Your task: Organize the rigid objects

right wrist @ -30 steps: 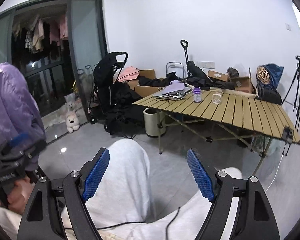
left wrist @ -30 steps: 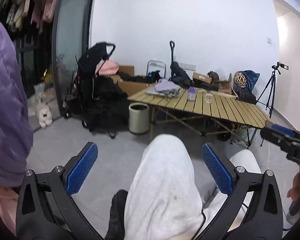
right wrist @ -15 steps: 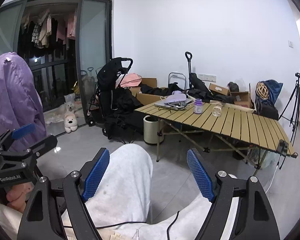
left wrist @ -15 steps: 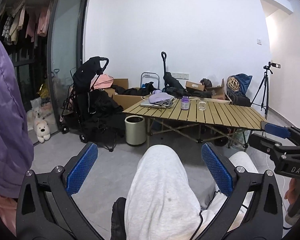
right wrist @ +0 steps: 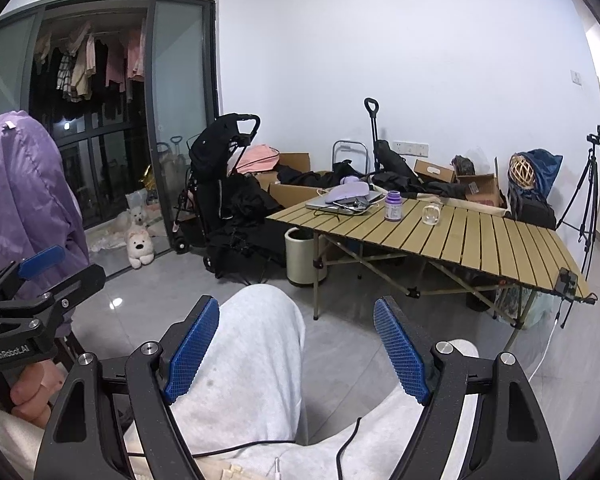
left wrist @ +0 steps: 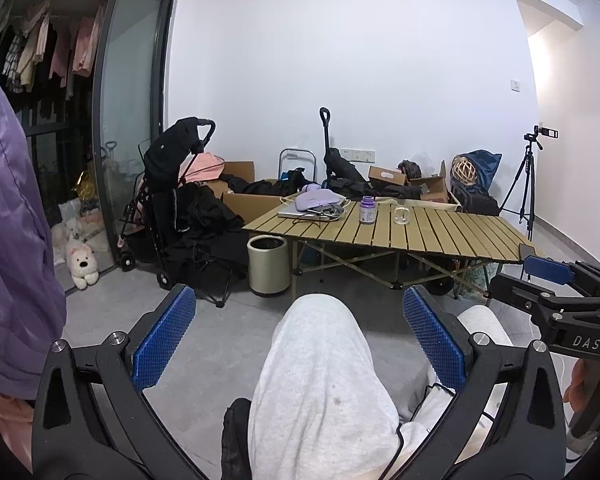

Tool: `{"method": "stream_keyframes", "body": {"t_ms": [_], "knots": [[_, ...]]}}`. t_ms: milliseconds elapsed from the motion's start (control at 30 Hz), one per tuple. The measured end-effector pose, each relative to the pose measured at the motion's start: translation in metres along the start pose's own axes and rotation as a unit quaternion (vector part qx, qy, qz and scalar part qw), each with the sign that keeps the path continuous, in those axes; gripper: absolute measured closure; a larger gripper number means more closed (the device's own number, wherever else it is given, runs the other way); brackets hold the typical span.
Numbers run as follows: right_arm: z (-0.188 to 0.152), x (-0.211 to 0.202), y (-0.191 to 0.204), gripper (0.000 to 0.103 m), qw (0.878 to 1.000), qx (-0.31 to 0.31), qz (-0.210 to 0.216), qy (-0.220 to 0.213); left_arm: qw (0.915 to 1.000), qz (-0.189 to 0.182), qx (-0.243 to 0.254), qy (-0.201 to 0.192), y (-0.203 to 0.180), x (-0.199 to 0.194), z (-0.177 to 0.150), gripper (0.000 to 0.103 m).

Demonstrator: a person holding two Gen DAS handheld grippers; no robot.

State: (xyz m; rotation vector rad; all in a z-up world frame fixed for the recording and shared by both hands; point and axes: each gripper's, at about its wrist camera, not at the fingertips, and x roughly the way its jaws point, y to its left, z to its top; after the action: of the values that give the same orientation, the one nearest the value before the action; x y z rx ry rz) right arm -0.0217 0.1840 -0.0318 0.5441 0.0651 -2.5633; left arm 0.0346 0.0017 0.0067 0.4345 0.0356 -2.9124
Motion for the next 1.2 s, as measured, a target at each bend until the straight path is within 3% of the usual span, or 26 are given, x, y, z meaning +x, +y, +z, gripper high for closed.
{"method": "stream_keyframes", "body": {"t_ms": [1200], "knots": [[-0.0035, 0.0019, 0.0018, 0.018, 1.000, 0.006, -0.003, 0.007, 1.0000, 0.006, -0.002, 0.000, 0.0064, -0.0029, 0.0022, 0.000]]}}
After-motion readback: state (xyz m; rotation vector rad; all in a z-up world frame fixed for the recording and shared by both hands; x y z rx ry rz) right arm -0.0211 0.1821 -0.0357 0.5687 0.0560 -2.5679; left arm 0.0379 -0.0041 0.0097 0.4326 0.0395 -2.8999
